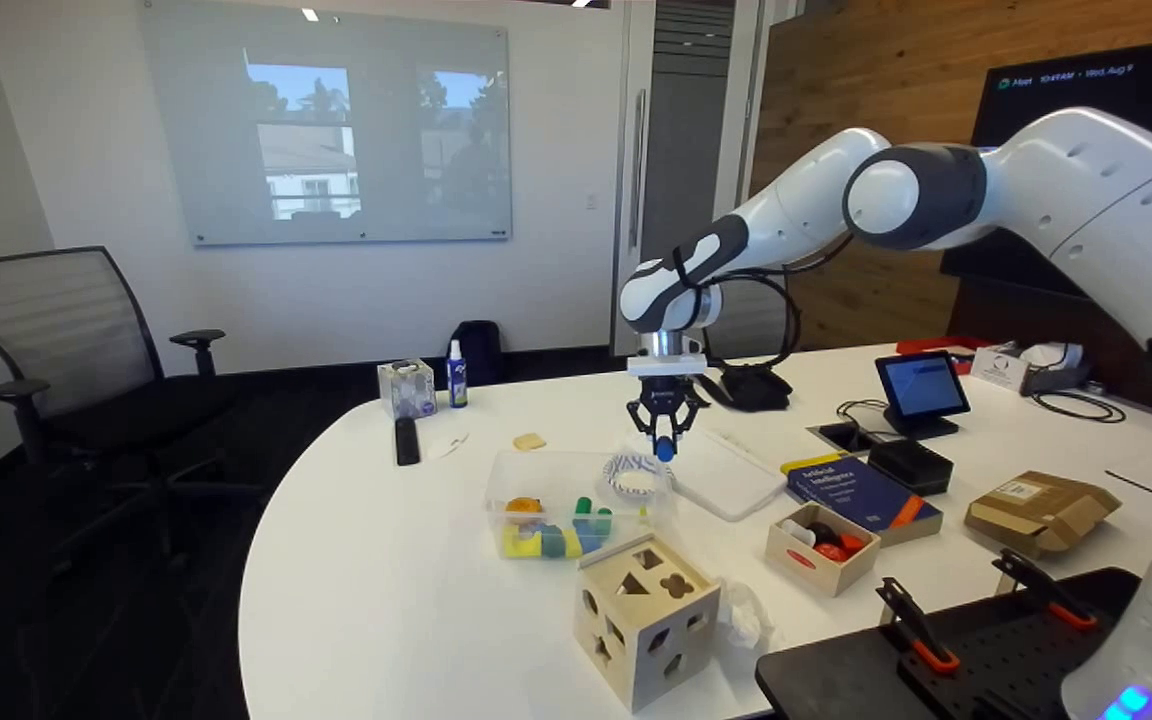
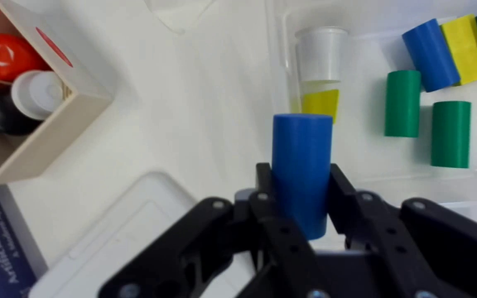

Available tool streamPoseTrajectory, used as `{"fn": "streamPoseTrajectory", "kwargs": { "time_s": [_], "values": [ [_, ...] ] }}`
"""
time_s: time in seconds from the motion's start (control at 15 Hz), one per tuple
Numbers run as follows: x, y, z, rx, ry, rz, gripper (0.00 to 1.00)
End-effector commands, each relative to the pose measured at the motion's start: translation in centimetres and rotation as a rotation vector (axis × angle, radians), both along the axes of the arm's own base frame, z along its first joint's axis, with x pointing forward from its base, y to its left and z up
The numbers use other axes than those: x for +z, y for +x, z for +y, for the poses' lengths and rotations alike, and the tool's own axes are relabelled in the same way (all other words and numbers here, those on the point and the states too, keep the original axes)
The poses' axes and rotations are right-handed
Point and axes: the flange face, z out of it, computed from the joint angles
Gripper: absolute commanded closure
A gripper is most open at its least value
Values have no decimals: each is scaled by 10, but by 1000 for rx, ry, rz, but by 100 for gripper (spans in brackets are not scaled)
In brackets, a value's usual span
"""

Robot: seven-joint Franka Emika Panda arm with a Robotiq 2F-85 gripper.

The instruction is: Move the orange object from the container into the wooden box

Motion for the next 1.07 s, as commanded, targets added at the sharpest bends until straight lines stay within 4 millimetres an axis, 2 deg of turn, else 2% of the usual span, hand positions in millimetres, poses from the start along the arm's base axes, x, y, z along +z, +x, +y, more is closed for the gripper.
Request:
{"fn": "streamPoseTrajectory", "kwargs": {
  "time_s": [0.0,0.27,0.53,0.73,0.8,1.0],
  "values": [
    [5,-32,-50,-191,-11,37,92],
    [-8,-70,-118,-365,-55,96,92],
    [-16,-123,-189,-500,-143,156,92],
    [-18,-171,-237,-562,-180,192,92],
    [-21,-186,-246,-576,-192,204,92],
    [-26,-205,-260,-585,-191,193,92]
  ]
}}
